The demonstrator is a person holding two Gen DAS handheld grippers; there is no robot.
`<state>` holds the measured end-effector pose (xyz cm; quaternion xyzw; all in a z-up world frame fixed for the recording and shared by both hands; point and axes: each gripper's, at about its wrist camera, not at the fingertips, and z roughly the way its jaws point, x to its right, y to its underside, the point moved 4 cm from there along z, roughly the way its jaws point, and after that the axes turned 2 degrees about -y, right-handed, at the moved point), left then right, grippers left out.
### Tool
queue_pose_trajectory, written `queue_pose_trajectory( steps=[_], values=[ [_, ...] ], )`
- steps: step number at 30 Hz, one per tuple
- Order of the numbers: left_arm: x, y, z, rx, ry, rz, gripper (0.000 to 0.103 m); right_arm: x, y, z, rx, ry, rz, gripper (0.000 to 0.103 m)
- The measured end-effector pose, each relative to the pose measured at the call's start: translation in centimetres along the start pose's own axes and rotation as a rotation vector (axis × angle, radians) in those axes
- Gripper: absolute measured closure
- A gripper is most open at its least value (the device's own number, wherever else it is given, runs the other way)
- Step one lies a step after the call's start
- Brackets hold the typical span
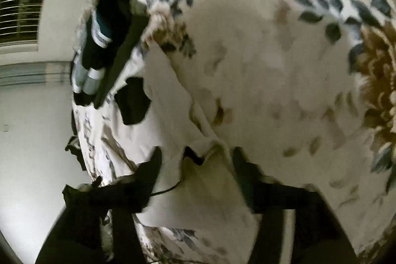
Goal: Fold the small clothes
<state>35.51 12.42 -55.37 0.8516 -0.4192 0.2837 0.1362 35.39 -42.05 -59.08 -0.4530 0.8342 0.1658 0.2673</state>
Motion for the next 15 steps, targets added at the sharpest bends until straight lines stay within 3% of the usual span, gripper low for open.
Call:
queue_pose_trajectory(
  steps=[4, 9, 12, 15],
  values=[
    [-0.5, 1.7, 0.3, -0.014, -0.130, 0.123, 0.038, 0.3, 1.0, 0.7, -0.021, 0.077, -0.070, 0.037],
    [2.1, 3.9, 4.7, -0.115, -0.245, 0.329, 0.038, -1.5, 1.2, 5.1, -0.095, 0.238, -0.245, 0.037],
    [3.5, 1.7, 7.8, -0.093, -0.299, 0.324, 0.038, -2.8, -1.2, 6.8, -0.030, 0.270, -0.223, 0.037],
    [3.4, -1.2, 8.0, -0.042, -0.287, 0.246, 0.038, -3.1, -3.4, 6.4, 0.038, 0.234, -0.119, 0.037]
  ],
)
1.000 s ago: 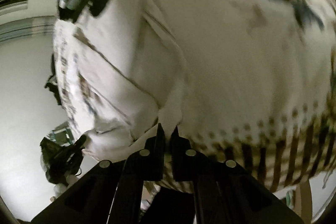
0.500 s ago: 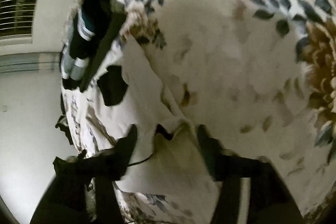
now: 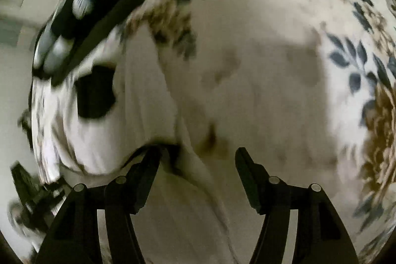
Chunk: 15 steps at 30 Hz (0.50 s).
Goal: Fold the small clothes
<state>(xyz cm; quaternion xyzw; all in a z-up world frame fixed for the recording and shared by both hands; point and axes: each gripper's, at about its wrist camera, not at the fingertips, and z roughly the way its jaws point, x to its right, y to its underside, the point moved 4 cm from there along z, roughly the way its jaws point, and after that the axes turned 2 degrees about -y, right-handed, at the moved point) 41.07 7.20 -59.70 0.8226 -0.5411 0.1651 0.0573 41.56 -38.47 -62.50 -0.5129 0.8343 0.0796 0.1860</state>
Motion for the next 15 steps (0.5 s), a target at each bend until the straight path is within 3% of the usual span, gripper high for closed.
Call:
queue_pose_trajectory(
  steps=[4, 6, 7, 10, 11, 12, 13, 14, 15],
  values=[
    [-1.7, -0.1, -2.5, 0.012, 0.047, -0.016, 0.038, 0.8, -0.1, -1.6, -0.001, -0.085, 0.087, 0.037],
    [-2.8, 1.8, -3.0, -0.035, 0.062, 0.015, 0.038, 1.4, 1.1, -2.2, -0.025, -0.096, 0.073, 0.037],
    [-3.3, 2.9, -2.9, -0.062, 0.059, 0.023, 0.038, 1.9, 2.0, -2.2, -0.055, -0.098, 0.078, 0.037],
    [-4.6, 6.7, -2.0, -0.154, 0.143, -0.013, 0.038, 3.5, 4.7, -1.0, -0.183, -0.158, 0.152, 0.037],
    [-4.8, 7.7, -1.9, -0.145, 0.142, -0.002, 0.047, 3.9, 5.5, -0.7, -0.206, -0.176, 0.174, 0.041],
    [-5.0, 8.4, -1.9, -0.115, 0.130, 0.022, 0.079, 4.4, 6.2, -0.3, -0.212, -0.203, 0.205, 0.069],
    [-5.0, 8.8, -1.8, -0.114, 0.122, 0.038, 0.097, 4.6, 6.8, -0.1, -0.219, -0.201, 0.215, 0.090],
    [-5.2, 9.1, -1.8, -0.111, 0.113, 0.034, 0.101, 4.8, 7.2, 0.1, -0.225, -0.197, 0.225, 0.099],
    [-5.4, 9.2, -2.1, -0.100, 0.110, 0.022, 0.101, 4.7, 7.3, 0.0, -0.216, -0.212, 0.227, 0.099]
  ],
)
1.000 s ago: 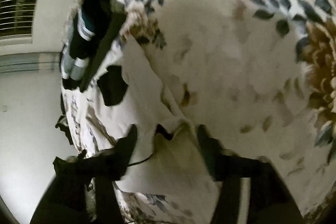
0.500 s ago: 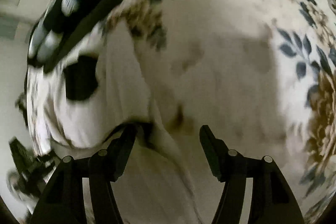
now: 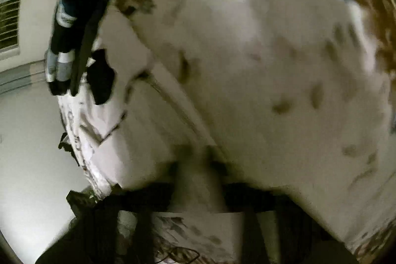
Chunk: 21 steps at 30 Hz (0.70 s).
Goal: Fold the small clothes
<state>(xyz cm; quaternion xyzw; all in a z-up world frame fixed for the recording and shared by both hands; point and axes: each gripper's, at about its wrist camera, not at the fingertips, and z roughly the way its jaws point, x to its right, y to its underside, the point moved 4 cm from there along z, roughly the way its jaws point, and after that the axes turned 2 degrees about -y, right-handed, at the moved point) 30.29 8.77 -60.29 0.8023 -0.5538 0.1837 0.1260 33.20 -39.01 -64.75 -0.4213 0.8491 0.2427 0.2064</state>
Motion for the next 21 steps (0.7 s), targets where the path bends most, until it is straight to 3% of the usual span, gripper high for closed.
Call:
queue_pose_trajectory(
  steps=[3, 5, 6, 7, 8, 9, 14, 17, 18, 19, 20, 21],
  values=[
    [-0.6, -0.3, -0.2, -0.067, 0.007, -0.028, 0.097, -0.5, -0.5, -0.5, 0.002, 0.012, 0.013, 0.098],
    [0.7, -2.2, -1.1, -0.077, -0.025, 0.029, 0.094, -2.1, -1.6, -1.0, 0.008, 0.082, -0.056, 0.093],
    [1.2, -2.9, -1.7, -0.060, -0.040, 0.064, 0.084, -3.5, -2.4, -1.5, 0.023, 0.122, -0.117, 0.087],
    [2.2, -4.2, -2.2, -0.029, -0.047, 0.108, 0.076, -4.7, -3.3, -2.0, 0.046, 0.140, -0.161, 0.067],
    [3.3, -5.9, -2.6, 0.003, -0.051, 0.152, 0.053, -6.4, -4.5, -2.5, 0.083, 0.150, -0.210, 0.049],
    [4.2, -7.5, -2.7, 0.021, -0.051, 0.180, 0.036, -7.6, -5.5, -2.6, 0.104, 0.149, -0.236, 0.046],
    [8.8, -15.8, 1.1, 0.037, -0.099, 0.312, 0.036, -12.8, -12.8, 0.3, 0.131, 0.156, -0.290, 0.045],
    [10.6, -18.8, 5.1, -0.017, -0.168, 0.381, 0.038, -14.2, -16.8, 3.8, 0.073, 0.190, -0.273, 0.045],
    [11.3, -19.3, 6.2, -0.028, -0.179, 0.397, 0.039, -14.4, -17.4, 4.7, 0.048, 0.204, -0.262, 0.049],
    [11.8, -19.6, 6.5, -0.012, -0.181, 0.429, 0.048, -14.5, -17.9, 5.3, 0.038, 0.194, -0.257, 0.061],
    [12.1, -19.6, 6.2, 0.009, -0.189, 0.460, 0.087, -15.0, -18.0, 5.6, 0.036, 0.161, -0.269, 0.096],
    [12.4, -19.5, 5.6, 0.024, -0.175, 0.484, 0.101, -15.5, -17.9, 5.4, 0.039, 0.145, -0.281, 0.097]
  ],
)
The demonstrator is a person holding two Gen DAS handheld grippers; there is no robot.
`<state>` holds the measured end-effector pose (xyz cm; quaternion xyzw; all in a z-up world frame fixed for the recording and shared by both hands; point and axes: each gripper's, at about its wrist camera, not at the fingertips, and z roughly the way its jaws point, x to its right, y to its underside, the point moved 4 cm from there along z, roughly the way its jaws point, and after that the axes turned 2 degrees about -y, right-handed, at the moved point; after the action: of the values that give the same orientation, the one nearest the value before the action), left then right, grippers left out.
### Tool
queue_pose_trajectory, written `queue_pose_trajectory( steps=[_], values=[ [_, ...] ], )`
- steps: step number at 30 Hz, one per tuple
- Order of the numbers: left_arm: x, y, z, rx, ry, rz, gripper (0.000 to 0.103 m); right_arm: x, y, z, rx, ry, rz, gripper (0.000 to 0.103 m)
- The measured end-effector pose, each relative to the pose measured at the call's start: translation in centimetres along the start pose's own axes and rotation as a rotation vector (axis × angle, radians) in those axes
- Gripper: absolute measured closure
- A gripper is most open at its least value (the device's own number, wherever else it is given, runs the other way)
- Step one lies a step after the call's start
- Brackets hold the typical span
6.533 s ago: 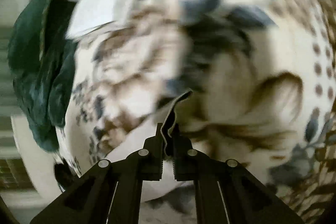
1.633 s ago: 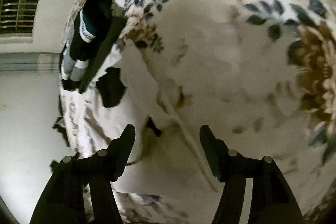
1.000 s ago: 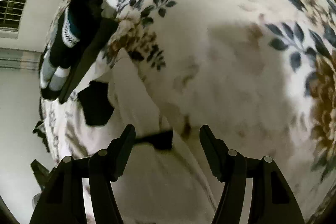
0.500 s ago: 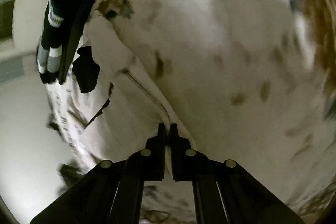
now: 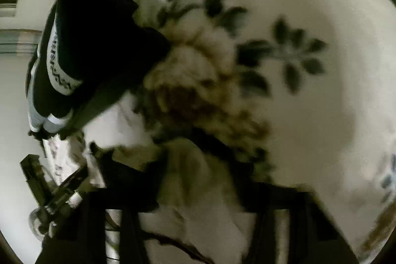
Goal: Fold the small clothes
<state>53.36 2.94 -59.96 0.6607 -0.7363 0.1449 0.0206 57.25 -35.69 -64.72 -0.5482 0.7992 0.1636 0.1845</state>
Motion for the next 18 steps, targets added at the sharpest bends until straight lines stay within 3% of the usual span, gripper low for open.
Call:
queue_pose_trajectory(
  steps=[3, 7, 10, 13, 16, 18],
  values=[
    [-0.3, 1.0, -3.3, 0.073, 0.062, -0.028, 0.101, -1.2, 1.1, -2.2, 0.057, -0.055, -0.035, 0.097],
    [0.2, 3.9, -8.7, 0.173, 0.110, -0.053, 0.101, -1.8, 5.0, -6.4, 0.109, -0.144, -0.060, 0.097],
    [0.3, 8.0, -12.5, 0.202, 0.163, -0.109, 0.101, -1.9, 8.9, -9.2, 0.121, -0.178, -0.096, 0.097],
    [1.5, 11.8, -14.7, 0.208, 0.190, -0.133, 0.101, -1.4, 13.7, -10.7, 0.107, -0.186, -0.143, 0.097],
    [1.5, 16.5, -14.6, 0.157, 0.176, -0.162, 0.100, 0.2, 18.6, -11.0, 0.075, -0.177, -0.186, 0.097],
    [0.8, 20.2, -12.5, 0.081, 0.182, -0.189, 0.098, 1.9, 21.7, -10.2, 0.033, -0.157, -0.211, 0.097]
  ],
)
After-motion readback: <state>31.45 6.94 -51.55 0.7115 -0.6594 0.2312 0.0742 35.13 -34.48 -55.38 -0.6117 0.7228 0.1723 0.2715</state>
